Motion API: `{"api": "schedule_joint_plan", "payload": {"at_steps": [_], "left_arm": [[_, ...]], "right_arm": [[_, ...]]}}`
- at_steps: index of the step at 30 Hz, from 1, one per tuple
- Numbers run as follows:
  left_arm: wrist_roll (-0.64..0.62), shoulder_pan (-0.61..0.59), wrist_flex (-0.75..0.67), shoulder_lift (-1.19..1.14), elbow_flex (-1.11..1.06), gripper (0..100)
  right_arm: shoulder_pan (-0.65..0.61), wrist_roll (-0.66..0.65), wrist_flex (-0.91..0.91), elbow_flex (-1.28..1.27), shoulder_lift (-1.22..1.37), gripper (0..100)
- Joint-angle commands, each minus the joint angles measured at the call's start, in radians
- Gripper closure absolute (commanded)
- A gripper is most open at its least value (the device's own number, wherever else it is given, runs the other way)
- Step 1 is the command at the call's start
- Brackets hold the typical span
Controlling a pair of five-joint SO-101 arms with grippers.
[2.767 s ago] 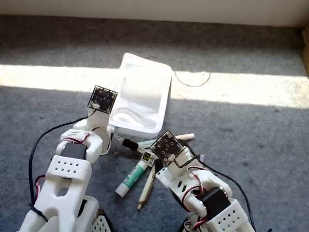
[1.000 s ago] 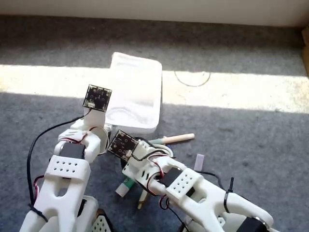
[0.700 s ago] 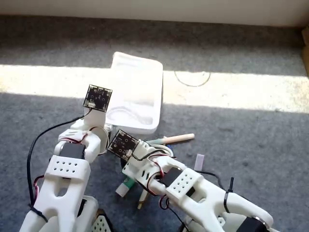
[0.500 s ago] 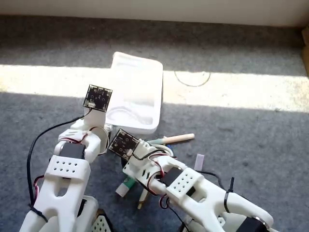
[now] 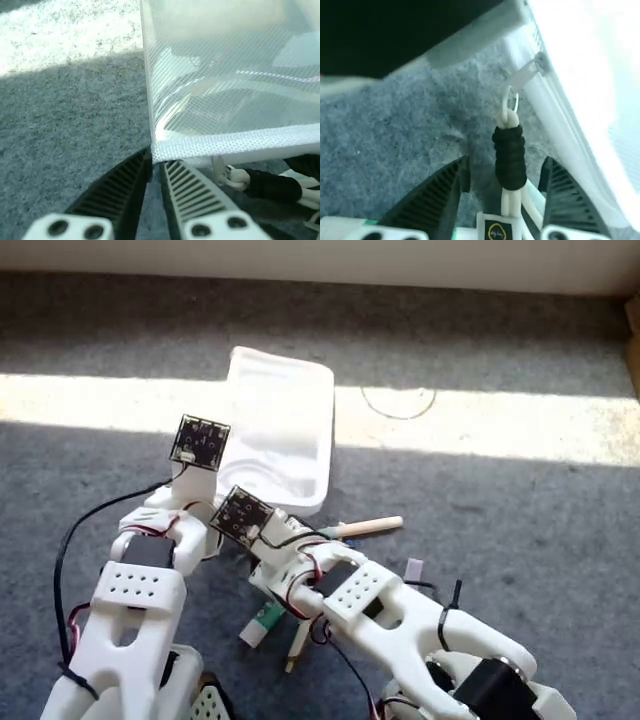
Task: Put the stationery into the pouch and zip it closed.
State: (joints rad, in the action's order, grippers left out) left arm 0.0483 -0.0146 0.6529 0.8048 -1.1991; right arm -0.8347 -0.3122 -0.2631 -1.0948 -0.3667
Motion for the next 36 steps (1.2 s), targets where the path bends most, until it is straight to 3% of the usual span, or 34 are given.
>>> {"api": "schedule_joint_plan", "payload": {"at_steps": [1, 8, 36], "left_arm": [[-0.008, -0.024, 0.002, 0.025, 0.056, 99], [-0.008, -0.022, 0.002, 0.025, 0.056, 99], [-0.048, -0.056, 0.005, 0.031, 0.061, 99]], "right_arm": [[0.010, -0.006, -0.007, 0.096, 0.005, 77.9], [0.012, -0.006, -0.005, 0.096, 0.008, 87.1], [0.015, -0.005, 0.044, 0.067, 0.058, 87.2]]}}
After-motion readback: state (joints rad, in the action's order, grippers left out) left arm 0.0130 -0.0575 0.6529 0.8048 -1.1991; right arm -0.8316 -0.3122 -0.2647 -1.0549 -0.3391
